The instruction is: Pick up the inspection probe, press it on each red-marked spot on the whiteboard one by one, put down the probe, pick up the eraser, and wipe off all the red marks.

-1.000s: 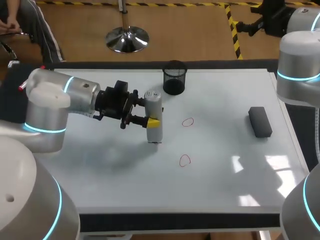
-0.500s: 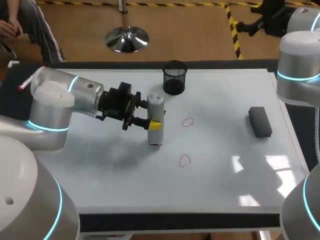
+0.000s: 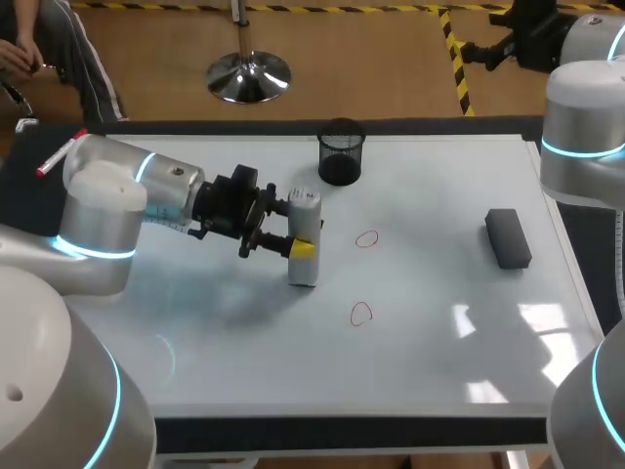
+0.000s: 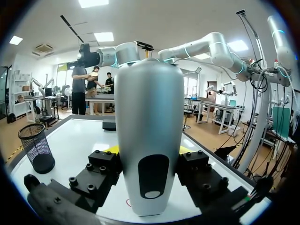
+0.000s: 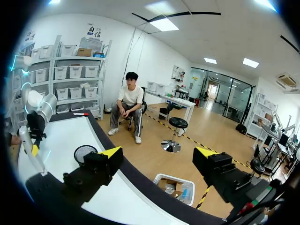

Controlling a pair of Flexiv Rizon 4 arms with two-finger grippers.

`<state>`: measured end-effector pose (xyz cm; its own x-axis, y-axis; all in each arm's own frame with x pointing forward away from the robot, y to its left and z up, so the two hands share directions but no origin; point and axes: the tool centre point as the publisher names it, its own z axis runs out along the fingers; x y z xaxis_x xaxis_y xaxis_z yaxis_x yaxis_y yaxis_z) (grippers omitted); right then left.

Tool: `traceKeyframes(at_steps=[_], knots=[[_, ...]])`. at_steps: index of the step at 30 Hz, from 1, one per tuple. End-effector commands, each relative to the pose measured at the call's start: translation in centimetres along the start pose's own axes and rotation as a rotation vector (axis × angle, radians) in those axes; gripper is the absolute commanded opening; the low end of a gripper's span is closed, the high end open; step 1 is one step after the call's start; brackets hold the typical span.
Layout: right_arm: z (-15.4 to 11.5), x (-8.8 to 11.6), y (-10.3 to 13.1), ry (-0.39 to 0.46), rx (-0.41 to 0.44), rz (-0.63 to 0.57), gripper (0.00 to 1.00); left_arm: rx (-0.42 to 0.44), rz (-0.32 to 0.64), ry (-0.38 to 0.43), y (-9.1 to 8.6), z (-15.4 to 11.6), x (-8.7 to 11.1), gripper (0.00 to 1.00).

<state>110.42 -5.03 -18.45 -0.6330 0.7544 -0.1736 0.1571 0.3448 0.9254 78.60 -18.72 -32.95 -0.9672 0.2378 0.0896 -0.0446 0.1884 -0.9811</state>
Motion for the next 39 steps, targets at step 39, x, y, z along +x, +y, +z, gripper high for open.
traceKeyframes(at_steps=[39], knots=[[-0.1, 1.7, 2.2, 0.041, 0.037, -0.067, 1.0, 0.016, 0.007, 0.014, 0.9, 0.5, 0.5, 0.0]])
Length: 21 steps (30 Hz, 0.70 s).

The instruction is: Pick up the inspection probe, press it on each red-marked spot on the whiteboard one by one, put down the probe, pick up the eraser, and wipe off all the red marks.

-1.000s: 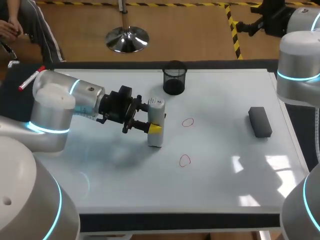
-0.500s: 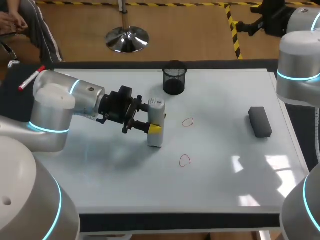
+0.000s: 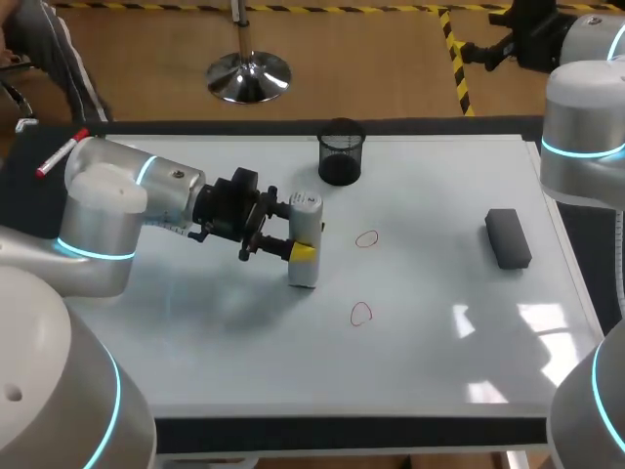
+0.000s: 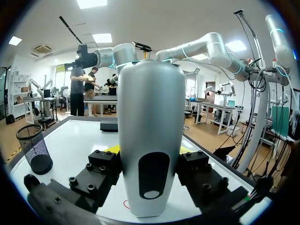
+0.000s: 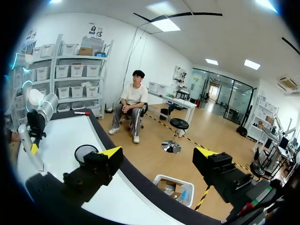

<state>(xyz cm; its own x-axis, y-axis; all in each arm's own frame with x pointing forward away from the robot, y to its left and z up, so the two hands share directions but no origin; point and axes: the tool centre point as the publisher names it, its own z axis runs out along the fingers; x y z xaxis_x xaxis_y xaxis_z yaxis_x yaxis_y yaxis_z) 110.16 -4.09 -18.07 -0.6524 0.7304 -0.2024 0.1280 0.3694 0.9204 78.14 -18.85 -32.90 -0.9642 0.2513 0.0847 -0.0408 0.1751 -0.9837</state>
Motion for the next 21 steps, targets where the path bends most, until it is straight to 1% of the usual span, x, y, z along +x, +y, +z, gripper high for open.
traceKeyframes(at_steps=[1, 3, 5, 7, 8, 10, 11, 13, 15, 16, 19, 21], knots=[[-0.4, 1.1, 2.0, 0.018, 0.068, -0.046, 1.0, 0.004, 0.0, 0.001, 1.0, 0.2, 0.1, 0.0], [-0.7, 1.6, 2.5, 0.04, 0.091, -0.08, 1.0, 0.004, 0.0, 0.001, 1.0, 0.2, 0.1, 0.0], [-1.0, 1.7, 2.8, 0.046, 0.129, -0.085, 1.0, 0.004, 0.0, 0.001, 1.0, 0.2, 0.1, 0.0], [-1.6, 1.8, 3.0, 0.066, 0.146, -0.092, 1.0, 0.004, 0.0, 0.001, 1.0, 0.2, 0.1, 0.0], [-1.7, 1.8, 3.1, 0.056, 0.174, -0.094, 1.0, 0.004, 0.0, 0.001, 1.0, 0.2, 0.1, 0.0], [-2.3, 1.8, 3.4, 0.072, 0.177, -0.093, 1.0, 0.004, 0.0, 0.001, 1.0, 0.2, 0.1, 0.0], [-2.6, 1.8, 3.4, 0.058, 0.202, -0.097, 1.0, 0.004, 0.0, 0.001, 1.0, 0.2, 0.1, 0.0], [-3.2, 1.9, 3.6, 0.058, 0.218, -0.106, 1.0, 0.004, 0.0, 0.001, 1.0, 0.2, 0.1, 0.0], [-3.8, 1.7, 3.7, 0.04, 0.282, -0.095, 1.0, 0.004, 0.0, 0.001, 1.0, 0.2, 0.1, 0.0], [-4.0, 1.7, 3.7, 0.042, 0.3, -0.085, 1.0, 0.004, 0.0, 0.001, 1.0, 0.2, 0.1, 0.0], [-5.1, 1.5, 3.9, 0.037, 0.334, -0.076, 1.0, 0.004, 0.0, 0.001, 1.0, 0.2, 0.1, 0.0], [-5.7, 1.4, 4.0, 0.026, 0.373, -0.082, 1.0, 0.004, 0.0, 0.001, 1.0, 0.2, 0.1, 0.0]])
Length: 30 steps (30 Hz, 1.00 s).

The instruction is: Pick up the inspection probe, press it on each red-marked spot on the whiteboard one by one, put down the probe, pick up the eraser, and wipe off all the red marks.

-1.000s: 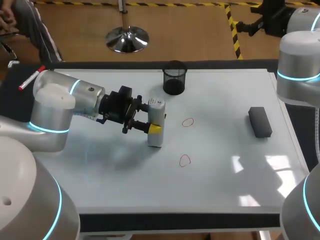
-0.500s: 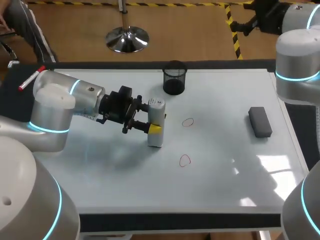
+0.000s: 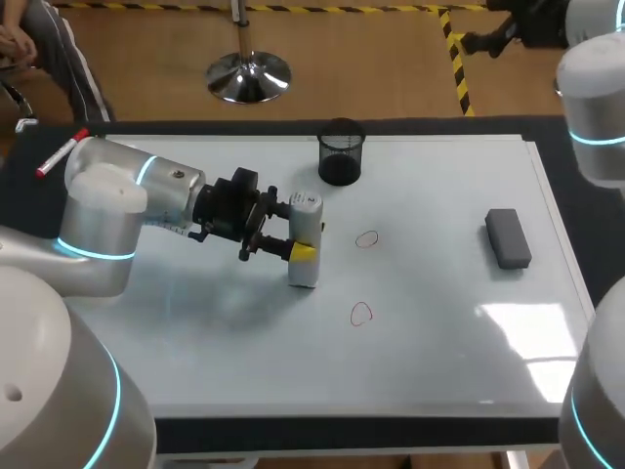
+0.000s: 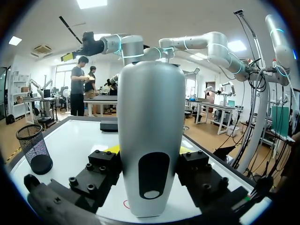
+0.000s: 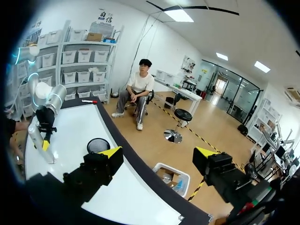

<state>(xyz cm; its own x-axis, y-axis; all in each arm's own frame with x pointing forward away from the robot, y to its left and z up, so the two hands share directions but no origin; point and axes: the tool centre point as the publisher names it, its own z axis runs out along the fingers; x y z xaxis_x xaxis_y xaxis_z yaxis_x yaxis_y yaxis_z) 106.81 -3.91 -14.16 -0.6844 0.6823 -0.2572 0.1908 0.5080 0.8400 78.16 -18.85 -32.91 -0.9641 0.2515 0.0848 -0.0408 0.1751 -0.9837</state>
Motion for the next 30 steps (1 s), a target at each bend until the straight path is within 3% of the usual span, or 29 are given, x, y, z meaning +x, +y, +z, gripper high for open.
traceKeyframes(at_steps=[1, 9, 14, 25, 30], knots=[[-2.3, -0.1, 0.4, 0.003, 0.242, -0.013, 1.0, 0.004, 0.0, 0.001, 0.9, 0.2, 0.1, 0.0], [-3.8, 0.4, -0.4, -0.027, 0.374, 0.026, 1.0, 0.004, 0.0, 0.001, 0.9, 0.2, 0.1, 0.0], [-5.0, 1.0, -0.3, -0.1, 0.456, 0.041, 1.0, 0.004, 0.0, 0.001, 0.9, 0.2, 0.1, 0.0], [-8.6, 1.8, 0.4, -0.168, 0.551, 0.187, 1.0, 0.004, 0.0, 0.001, 0.9, 0.2, 0.1, 0.0], [-9.7, 2.3, 0.5, -0.159, 0.518, 0.257, 1.0, 0.004, 0.0, 0.001, 0.9, 0.2, 0.1, 0.0]])
